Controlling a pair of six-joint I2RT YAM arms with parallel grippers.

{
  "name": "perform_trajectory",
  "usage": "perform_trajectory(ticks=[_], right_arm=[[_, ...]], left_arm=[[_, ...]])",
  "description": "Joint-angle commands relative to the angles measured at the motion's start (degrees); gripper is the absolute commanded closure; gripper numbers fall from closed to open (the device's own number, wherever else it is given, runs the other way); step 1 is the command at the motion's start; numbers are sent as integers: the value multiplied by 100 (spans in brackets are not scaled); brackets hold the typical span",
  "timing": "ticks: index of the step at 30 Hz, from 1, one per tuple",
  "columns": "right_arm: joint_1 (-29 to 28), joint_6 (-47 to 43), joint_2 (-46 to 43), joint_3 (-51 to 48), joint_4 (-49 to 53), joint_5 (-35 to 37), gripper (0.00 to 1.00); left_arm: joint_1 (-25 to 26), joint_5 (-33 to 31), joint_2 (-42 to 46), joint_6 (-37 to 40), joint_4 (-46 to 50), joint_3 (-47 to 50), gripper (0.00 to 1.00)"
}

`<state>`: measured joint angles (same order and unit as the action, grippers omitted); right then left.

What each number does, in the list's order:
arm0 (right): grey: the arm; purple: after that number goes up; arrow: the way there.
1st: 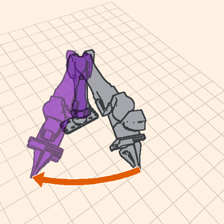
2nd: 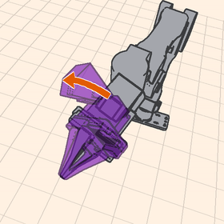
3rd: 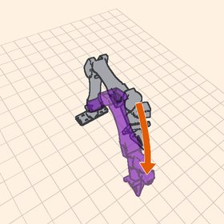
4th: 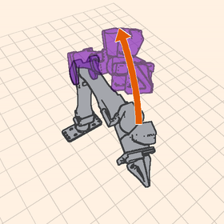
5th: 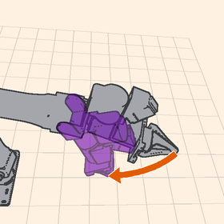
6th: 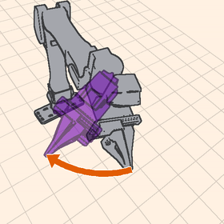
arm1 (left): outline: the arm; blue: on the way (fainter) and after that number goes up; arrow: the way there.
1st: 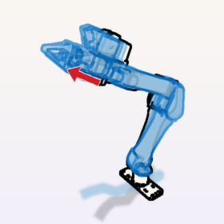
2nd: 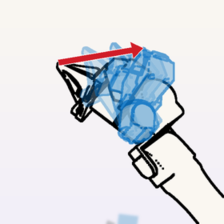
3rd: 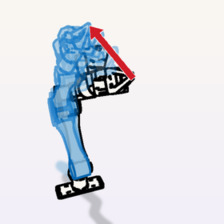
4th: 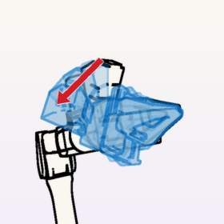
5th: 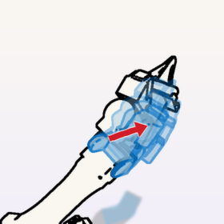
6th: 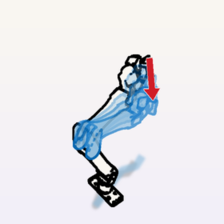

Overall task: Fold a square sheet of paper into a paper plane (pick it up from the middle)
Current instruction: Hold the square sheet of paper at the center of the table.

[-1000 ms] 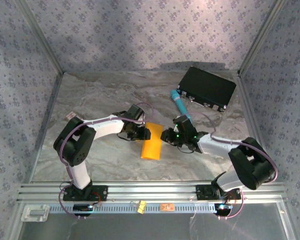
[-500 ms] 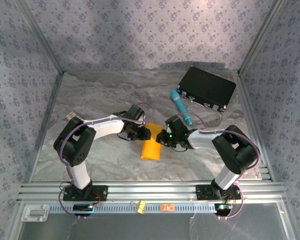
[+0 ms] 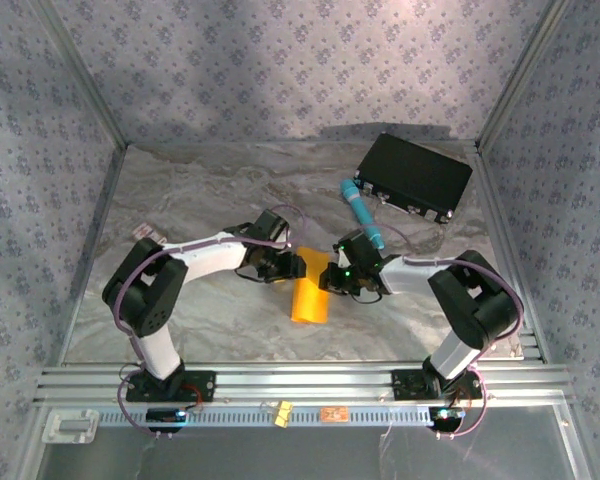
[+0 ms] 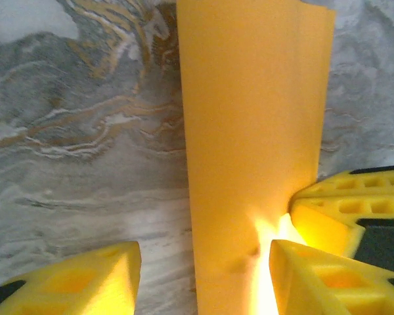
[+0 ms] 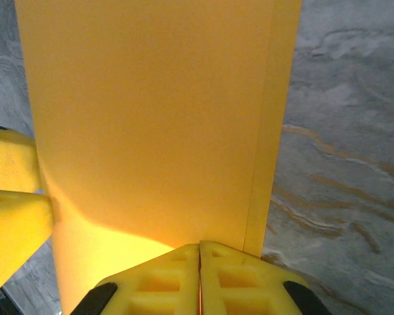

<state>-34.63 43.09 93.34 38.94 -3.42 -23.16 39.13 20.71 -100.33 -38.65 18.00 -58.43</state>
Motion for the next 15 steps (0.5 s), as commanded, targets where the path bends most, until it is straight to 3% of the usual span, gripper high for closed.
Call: perform_trajectory(ticks=[1, 12, 15], right_arm=[[148, -450, -80, 51, 447, -319, 91], [221, -527, 62, 170, 602, -297, 90], [220, -451, 57, 115, 532, -268, 90]], left_arm=[[34, 356, 198, -347, -294, 121, 46], [81, 961, 198, -1027, -1125, 549, 47], [132, 824, 168, -997, -1050, 575, 49]])
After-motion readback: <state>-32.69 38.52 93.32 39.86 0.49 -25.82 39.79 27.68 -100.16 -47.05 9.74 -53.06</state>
